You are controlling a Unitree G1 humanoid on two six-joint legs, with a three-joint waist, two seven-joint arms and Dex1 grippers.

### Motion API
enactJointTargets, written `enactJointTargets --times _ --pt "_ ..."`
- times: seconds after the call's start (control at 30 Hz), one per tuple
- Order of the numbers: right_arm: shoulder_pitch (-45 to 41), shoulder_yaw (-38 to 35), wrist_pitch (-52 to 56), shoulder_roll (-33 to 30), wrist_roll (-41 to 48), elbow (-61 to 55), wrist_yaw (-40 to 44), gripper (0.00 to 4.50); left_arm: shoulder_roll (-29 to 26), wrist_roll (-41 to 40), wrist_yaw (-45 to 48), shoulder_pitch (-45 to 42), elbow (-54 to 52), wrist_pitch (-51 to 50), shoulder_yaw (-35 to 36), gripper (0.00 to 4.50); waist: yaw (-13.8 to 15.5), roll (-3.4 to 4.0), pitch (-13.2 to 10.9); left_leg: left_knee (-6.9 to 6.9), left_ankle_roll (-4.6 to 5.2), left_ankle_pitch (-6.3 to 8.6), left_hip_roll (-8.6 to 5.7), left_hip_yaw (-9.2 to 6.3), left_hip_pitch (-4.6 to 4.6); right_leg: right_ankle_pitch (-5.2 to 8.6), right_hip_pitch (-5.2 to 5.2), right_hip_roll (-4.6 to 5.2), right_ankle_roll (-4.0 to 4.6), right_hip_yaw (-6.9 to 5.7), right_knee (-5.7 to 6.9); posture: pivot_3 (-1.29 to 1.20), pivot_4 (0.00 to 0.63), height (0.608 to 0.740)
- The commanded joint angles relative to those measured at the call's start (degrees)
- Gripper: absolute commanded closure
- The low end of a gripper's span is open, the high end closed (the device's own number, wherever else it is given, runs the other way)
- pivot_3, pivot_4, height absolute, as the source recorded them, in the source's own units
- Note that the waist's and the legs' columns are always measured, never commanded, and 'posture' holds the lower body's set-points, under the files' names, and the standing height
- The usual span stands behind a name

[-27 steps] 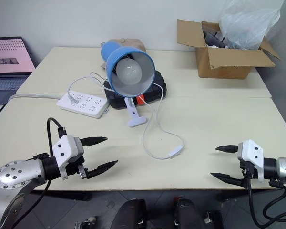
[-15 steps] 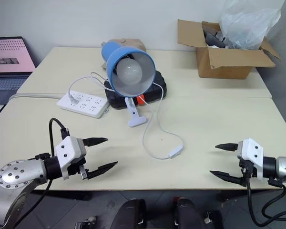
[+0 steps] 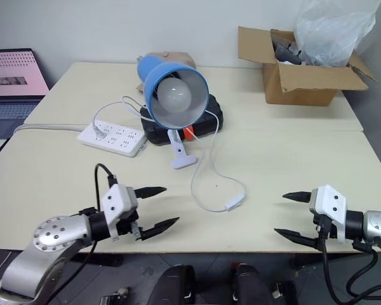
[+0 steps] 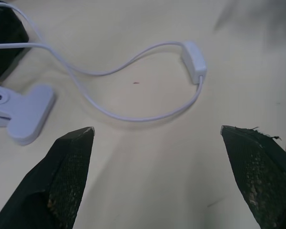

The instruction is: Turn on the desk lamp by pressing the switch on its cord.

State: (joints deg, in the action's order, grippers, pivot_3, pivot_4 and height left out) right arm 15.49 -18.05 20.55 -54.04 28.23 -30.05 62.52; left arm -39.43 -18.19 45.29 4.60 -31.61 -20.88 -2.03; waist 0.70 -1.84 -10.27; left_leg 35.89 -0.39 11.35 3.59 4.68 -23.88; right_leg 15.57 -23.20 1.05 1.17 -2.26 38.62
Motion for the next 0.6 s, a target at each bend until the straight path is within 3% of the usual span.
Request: enactJointTargets --times 0.03,0.23,0.6 --pt "0.67 -3.04 2.69 -0.48 1.69 -4.01 -1.38 0.00 3.97 6.71 -4.23 -4.12 1.89 1.83 -7.10 0.06 0.36 -0.02 0.02 0.03 0.00 0.00 -0.02 0.00 0.00 0.00 0.00 0.00 0.00 0.01 0.01 0.00 0.150 0.740" --pt "4.42 -7.21 7.13 -0.35 3.45 -9.24 -2.78 0.00 9.30 9.64 -2.39 -11.25 5.99 0.12 -17.39 0.06 0.61 -0.03 0.05 0.08 0.01 -0.01 -0.04 -0.01 0.00 -0.03 0.01 -0.01 -0.04 0.03 0.03 0.00 0.150 0.740" --pt "5.63 -8.48 11.07 0.53 3.75 -13.63 -5.88 0.00 16.62 15.04 -2.74 -21.81 20.14 -0.83 -24.99 0.06 0.48 -0.05 0.06 0.10 0.02 -0.01 -0.04 -0.10 -0.02 -0.18 0.00 -0.11 -0.30 0.02 0.08 0.00 0.150 0.740"
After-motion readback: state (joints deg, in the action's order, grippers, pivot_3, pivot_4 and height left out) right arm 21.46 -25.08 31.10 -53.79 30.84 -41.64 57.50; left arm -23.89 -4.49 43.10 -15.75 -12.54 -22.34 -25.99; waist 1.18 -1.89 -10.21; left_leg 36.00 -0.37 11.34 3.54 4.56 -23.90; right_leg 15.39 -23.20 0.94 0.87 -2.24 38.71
